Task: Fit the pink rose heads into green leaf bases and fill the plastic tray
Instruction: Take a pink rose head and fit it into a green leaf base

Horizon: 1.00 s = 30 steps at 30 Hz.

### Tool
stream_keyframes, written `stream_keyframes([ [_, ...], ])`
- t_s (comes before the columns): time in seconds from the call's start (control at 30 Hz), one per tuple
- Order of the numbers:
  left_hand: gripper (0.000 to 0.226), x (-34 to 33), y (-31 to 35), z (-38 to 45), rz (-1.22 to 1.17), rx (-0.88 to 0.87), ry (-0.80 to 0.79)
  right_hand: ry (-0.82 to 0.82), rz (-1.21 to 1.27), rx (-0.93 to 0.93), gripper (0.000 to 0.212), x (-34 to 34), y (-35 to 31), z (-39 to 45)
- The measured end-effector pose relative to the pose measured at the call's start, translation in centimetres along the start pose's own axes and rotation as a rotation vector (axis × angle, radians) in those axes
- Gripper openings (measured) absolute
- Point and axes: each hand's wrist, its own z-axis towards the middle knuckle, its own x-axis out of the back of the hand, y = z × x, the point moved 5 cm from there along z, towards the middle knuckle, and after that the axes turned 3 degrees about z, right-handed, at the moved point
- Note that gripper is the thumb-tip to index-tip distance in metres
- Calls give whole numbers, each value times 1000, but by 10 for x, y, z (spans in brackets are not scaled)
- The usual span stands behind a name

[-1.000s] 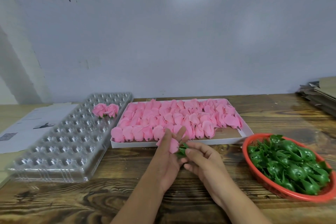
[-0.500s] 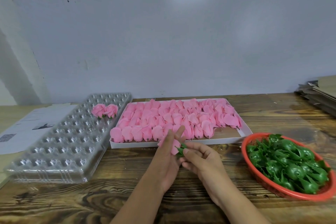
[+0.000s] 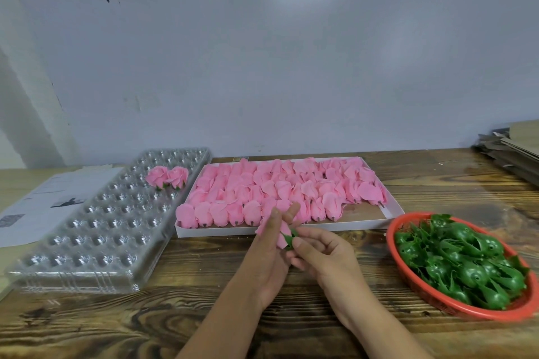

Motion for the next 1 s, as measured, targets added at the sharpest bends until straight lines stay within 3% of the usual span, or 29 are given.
stream_keyframes([
  [0.13, 52, 3, -4, 3, 0, 21, -12, 4, -42, 45, 21, 0, 0, 1],
  [0.33, 59, 6, -6, 7, -19, 60, -18, -31, -240, 153, 33, -3, -5, 0],
  [0.67, 67, -1, -17, 4, -322, 217, -90, -6, -494, 407, 45, -6, -7, -6],
  [1.0, 66, 2, -19, 6, -285, 212, -72, 23, -629, 514, 51, -12, -10, -12],
])
